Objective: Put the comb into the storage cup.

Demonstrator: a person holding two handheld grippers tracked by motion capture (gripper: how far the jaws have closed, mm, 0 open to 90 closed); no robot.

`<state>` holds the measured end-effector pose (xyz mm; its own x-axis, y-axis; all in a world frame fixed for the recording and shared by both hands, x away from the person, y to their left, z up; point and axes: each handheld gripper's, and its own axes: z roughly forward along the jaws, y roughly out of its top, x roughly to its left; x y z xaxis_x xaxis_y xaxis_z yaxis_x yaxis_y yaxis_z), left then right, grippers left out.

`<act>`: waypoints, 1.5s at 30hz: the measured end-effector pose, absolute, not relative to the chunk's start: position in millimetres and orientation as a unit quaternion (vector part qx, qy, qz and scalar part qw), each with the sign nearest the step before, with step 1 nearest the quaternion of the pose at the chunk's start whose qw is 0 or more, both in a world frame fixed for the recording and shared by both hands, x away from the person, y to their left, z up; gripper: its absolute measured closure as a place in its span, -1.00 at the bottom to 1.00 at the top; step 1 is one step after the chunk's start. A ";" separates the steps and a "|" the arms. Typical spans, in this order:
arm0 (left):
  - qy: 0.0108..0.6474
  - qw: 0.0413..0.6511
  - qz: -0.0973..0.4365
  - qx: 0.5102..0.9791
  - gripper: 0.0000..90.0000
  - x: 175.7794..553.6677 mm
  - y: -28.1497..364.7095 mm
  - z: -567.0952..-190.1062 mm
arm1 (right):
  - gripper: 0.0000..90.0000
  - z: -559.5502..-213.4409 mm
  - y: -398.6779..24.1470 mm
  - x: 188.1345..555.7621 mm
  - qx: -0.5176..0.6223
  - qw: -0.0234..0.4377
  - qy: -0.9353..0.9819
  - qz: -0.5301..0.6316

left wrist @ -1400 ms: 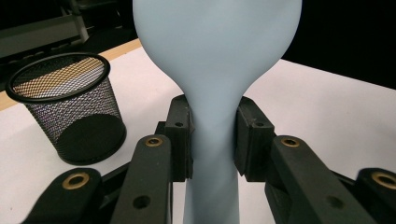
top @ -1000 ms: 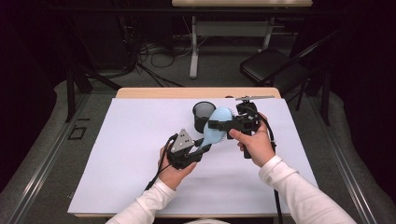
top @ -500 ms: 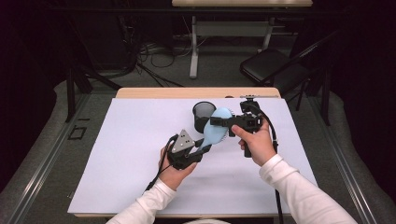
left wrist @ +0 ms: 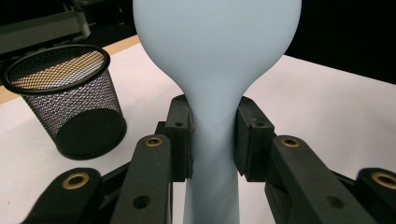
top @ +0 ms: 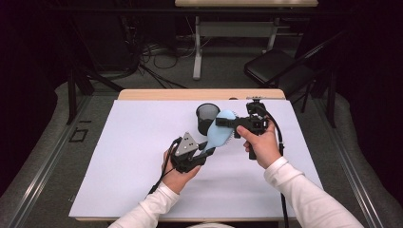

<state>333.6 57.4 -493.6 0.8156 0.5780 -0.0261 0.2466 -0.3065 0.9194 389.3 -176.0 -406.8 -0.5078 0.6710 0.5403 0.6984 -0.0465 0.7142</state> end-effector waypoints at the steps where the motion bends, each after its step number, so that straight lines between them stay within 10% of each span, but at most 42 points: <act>1: 0.260 0.528 0.157 0.793 0.56 333.6 57.4 -493.7 | -0.21 -407.1 -175.8 389.3 -0.497 0.013 -0.690 -0.526; 45: 0.264 0.514 0.164 0.800 0.55 333.7 53.2 -501.4 | 0.08 -414.9 -177.7 391.1 -0.501 0.033 -0.693 -0.517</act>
